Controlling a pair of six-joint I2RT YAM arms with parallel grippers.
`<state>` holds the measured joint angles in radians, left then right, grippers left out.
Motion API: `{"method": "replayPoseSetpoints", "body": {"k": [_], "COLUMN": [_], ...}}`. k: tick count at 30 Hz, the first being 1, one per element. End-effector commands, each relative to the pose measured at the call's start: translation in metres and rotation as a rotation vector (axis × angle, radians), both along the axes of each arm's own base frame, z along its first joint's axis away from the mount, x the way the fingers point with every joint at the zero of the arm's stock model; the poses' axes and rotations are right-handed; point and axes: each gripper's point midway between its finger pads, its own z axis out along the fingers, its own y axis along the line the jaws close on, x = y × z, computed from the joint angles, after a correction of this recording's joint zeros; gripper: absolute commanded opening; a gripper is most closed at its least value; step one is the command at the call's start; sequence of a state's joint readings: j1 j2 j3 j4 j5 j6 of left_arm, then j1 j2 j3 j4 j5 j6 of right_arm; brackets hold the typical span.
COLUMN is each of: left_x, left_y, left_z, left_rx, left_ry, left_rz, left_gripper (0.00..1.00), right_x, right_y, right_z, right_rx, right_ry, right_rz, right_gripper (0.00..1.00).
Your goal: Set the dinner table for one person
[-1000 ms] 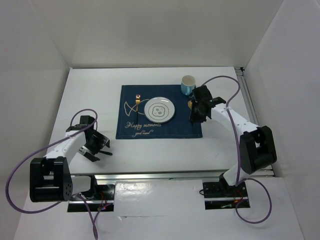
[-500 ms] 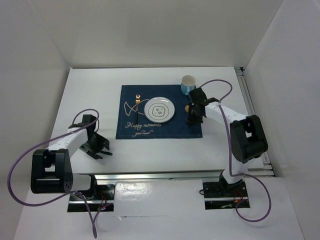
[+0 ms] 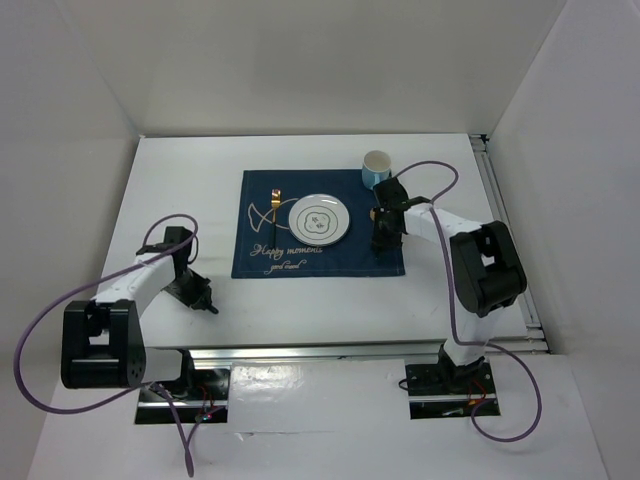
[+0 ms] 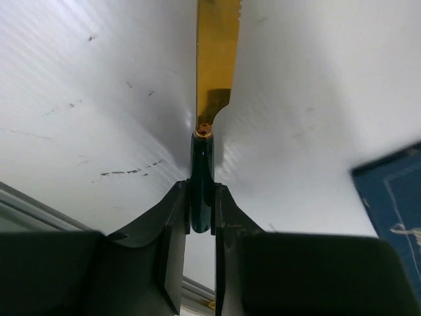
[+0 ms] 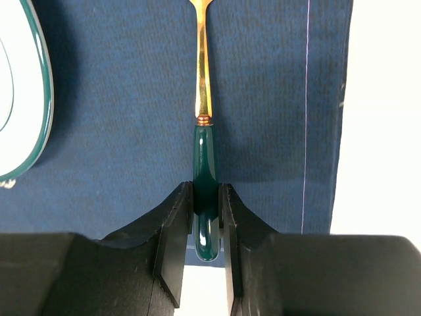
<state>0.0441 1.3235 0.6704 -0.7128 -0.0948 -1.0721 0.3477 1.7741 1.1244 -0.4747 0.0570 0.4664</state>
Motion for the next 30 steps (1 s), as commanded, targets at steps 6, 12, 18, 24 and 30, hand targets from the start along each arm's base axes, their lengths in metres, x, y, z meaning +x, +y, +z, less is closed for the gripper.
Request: {"method": "replayPoseSetpoints", "body": {"k": [6,12,18,24,30], "left_x": [0.070,0.103,0.113,0.143,0.162], "left_y": [-0.008,-0.080,-0.180,-0.281,-0.349], "left_z": [0.115,0.161,0.175,0.181,0.145], "left_rx": [0.118,0.016,-0.042,-0.171,-0.297], "left_ry": [-0.317,-0.383,-0.408,-0.476,-0.442], "left_rz": [-0.358,-0.657,-0.917,-1.059,-1.103], "left_gripper": [0.00,0.00,0.00,0.00,0.00], "right_x": [0.034,0.030,0.015,-0.013,-0.039], "right_y": [0.009,0.010,-0.004,-0.049,-0.082], "right_z": [0.000,0.004,0.044,0.082,0.116], "right_rx": [-0.080,-0.113,-0.125,-0.083,0.003], "right_ry": [-0.094,-0.085,-0.132,-0.154,-0.201], "right_rz": [-0.011,-0.016,-0.054,-0.174,-0.264], "right_gripper": [0.05,0.46,0.67,0.71,0.72]}}
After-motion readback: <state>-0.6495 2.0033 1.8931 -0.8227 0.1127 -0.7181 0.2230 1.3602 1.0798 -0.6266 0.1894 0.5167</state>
